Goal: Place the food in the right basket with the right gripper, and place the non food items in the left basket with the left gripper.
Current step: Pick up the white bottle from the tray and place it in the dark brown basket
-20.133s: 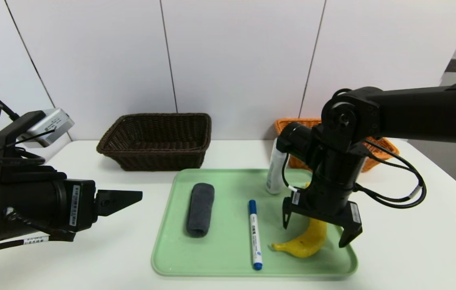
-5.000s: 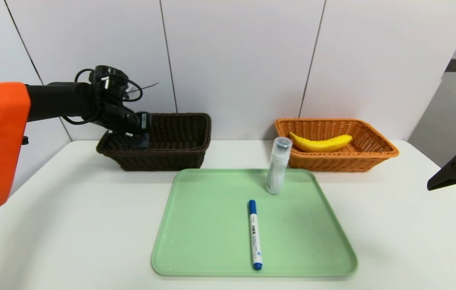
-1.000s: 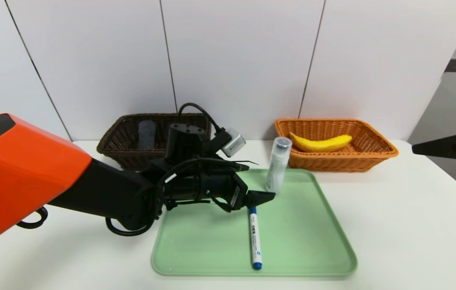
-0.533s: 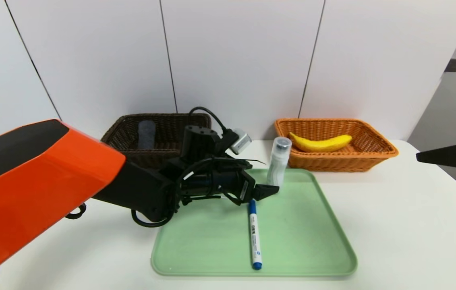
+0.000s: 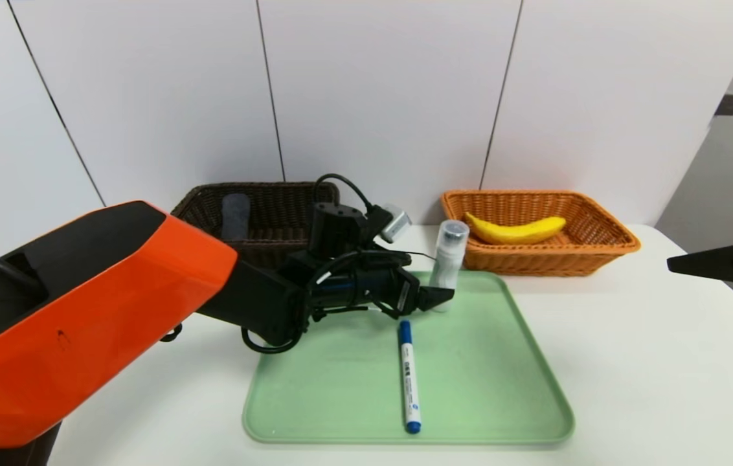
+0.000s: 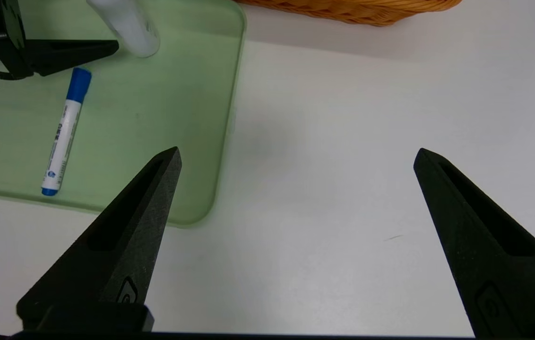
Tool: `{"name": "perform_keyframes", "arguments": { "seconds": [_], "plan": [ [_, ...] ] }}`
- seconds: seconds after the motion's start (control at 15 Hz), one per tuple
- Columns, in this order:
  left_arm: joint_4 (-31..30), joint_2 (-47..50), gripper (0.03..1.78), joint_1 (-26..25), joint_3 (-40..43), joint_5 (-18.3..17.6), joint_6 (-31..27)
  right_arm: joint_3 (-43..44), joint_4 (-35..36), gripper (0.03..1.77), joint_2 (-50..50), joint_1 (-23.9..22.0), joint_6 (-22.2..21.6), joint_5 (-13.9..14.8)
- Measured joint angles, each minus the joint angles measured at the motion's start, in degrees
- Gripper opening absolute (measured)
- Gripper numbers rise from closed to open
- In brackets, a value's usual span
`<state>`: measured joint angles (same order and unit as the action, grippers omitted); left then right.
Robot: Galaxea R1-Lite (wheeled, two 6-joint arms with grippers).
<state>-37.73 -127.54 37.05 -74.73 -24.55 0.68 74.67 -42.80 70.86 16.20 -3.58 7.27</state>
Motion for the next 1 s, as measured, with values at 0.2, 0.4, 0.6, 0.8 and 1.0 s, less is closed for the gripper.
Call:
{"name": "perform_keyframes", "arguments": {
  "seconds": [0.2,0.4,0.6,0.8,1.0],
  "plan": [
    [0.0,-1.2,1.69,0.5,-2.1,0.0,1.6,-0.3,0.0,1.70,0.0,0.0,0.1,0.0],
    [0.0,-1.8,1.69,1.6,-3.5,0.0,3.6,-0.5,0.0,1.70,0.0,-0.1,0.1,0.1],
    [0.0,-2.7,1.69,2.3,-5.7,0.1,4.2,-0.6,0.0,1.70,0.0,-0.3,0.1,0.1],
    [0.0,-4.2,1.69,2.5,-8.5,0.2,4.4,-0.6,0.0,1.70,0.0,-0.3,0.2,0.1],
    [0.1,-5.6,1.69,2.5,-9.9,0.2,4.5,-0.6,0.0,1.70,-0.5,-0.3,0.3,0.1]
  ]
}}
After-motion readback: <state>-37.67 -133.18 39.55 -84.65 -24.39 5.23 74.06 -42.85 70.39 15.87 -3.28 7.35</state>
